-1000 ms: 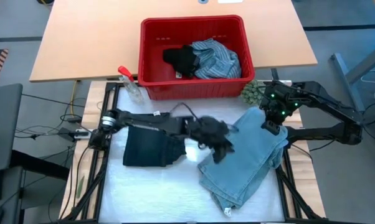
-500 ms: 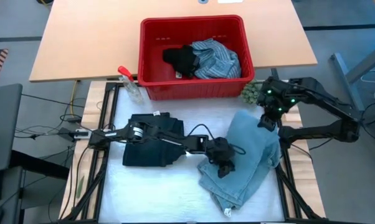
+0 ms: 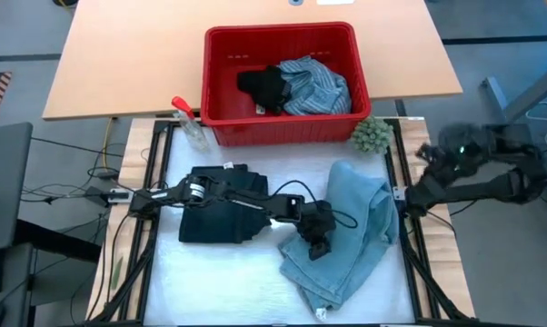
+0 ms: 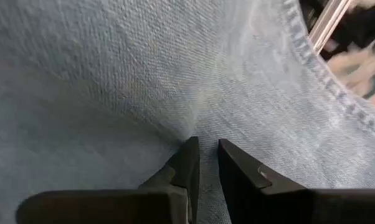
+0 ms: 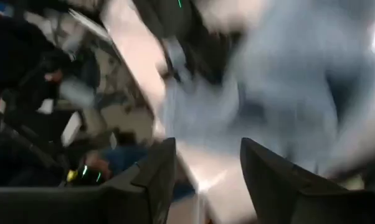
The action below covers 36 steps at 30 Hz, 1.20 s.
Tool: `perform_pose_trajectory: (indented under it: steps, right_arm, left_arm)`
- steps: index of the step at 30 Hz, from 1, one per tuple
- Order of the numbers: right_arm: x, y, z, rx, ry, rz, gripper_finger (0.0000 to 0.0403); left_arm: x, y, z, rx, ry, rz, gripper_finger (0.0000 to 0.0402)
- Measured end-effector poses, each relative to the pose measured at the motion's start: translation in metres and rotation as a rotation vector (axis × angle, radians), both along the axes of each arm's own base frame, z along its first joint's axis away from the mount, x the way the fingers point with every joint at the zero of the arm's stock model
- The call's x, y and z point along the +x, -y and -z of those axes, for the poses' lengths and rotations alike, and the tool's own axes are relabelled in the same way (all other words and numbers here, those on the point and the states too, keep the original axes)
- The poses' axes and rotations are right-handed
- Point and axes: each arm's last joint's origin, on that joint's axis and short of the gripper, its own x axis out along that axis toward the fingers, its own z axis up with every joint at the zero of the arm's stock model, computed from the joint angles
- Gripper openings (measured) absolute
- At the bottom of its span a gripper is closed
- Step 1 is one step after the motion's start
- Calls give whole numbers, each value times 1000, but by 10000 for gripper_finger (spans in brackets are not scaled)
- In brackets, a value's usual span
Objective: Fold Laundry from Bin
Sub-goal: Fold the light blue pants
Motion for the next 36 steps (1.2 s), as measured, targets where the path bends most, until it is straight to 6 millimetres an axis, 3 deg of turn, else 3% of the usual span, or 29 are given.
perform_pose_trajectory:
  steps: [3,7,14,18,21,24,28,36]
  right_arm:
    - [4,-5,31,87,-7,-30,175]
    - [39,-19,56,119,107,-185,129]
    - [76,-53,105,74,-135,-406,20]
    - [85,-75,139,17,-315,-456,22]
    - [85,-82,167,-80,-437,-394,28]
    - [88,-81,190,-204,-516,-290,18]
    - [94,-68,207,-393,-575,-122,15]
    - [111,-23,214,-775,-707,-48,17]
  left_arm:
    - [-10,-9,-12,74,-70,-2,40]
    - [-27,-17,-32,302,-153,-43,14]
    - [-41,-28,-50,401,-214,-6,2]
    - [-46,-32,-75,409,-157,-22,0]
    - [-46,-28,-78,395,-148,3,0]
    - [-48,-14,-71,383,-173,36,0]
    - [-46,10,-76,381,-122,31,0]
    - [-55,39,-44,279,-166,-78,0]
